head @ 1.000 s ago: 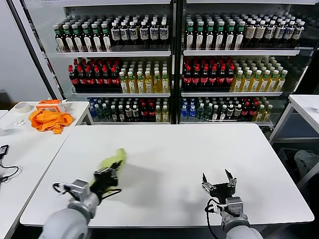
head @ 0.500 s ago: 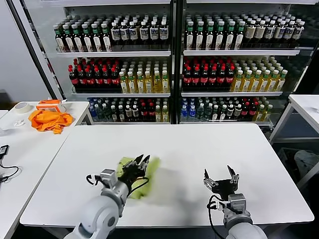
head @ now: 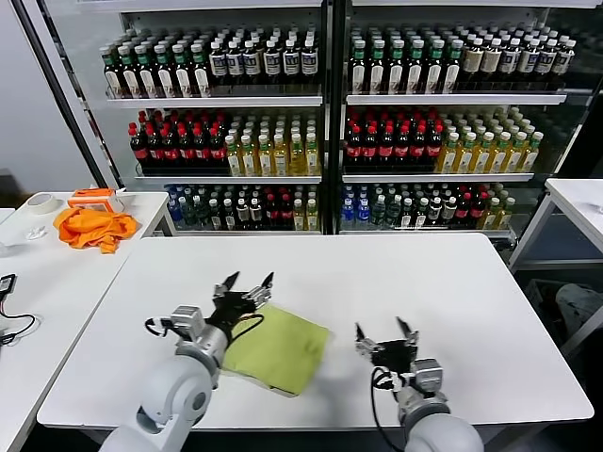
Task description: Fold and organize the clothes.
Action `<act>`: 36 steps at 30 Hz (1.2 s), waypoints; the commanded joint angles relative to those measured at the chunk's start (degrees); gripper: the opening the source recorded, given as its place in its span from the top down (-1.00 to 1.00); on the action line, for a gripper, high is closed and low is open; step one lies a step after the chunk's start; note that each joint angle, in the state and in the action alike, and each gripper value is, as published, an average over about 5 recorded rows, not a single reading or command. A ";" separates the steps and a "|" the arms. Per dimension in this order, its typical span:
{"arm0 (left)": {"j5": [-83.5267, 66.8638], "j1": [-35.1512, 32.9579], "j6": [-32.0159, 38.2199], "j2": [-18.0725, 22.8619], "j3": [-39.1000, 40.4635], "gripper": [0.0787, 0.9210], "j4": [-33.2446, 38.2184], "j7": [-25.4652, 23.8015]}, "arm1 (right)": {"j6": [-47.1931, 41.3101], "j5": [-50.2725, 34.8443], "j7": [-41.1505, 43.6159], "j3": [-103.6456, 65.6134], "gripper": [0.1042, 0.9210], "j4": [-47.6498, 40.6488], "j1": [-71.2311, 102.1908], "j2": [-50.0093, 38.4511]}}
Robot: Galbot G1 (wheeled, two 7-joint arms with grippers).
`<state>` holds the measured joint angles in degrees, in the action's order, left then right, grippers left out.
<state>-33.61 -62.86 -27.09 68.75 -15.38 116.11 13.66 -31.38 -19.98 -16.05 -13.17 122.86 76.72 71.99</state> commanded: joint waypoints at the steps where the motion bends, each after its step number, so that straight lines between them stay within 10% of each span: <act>1: 9.07 -6.76 5.00 -6.00 -6.30 -0.65 2.72 -4.14 | -1.73 -9.35 -6.98 17.32 -0.76 -4.70 -3.87 3.07; 15: 7.50 -6.15 1.80 -3.59 -4.13 -0.77 5.71 -4.32 | -1.87 -18.69 -21.18 17.87 -0.71 -6.06 -5.19 4.55; 36: 7.90 -6.45 2.28 -3.61 -3.99 -0.77 4.02 -4.72 | -1.91 -24.06 -24.19 17.43 0.72 -8.51 -7.32 6.02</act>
<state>-25.94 -69.12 -24.84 65.34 -19.28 120.52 9.15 -33.10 -41.60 -38.31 3.69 115.23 69.88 77.59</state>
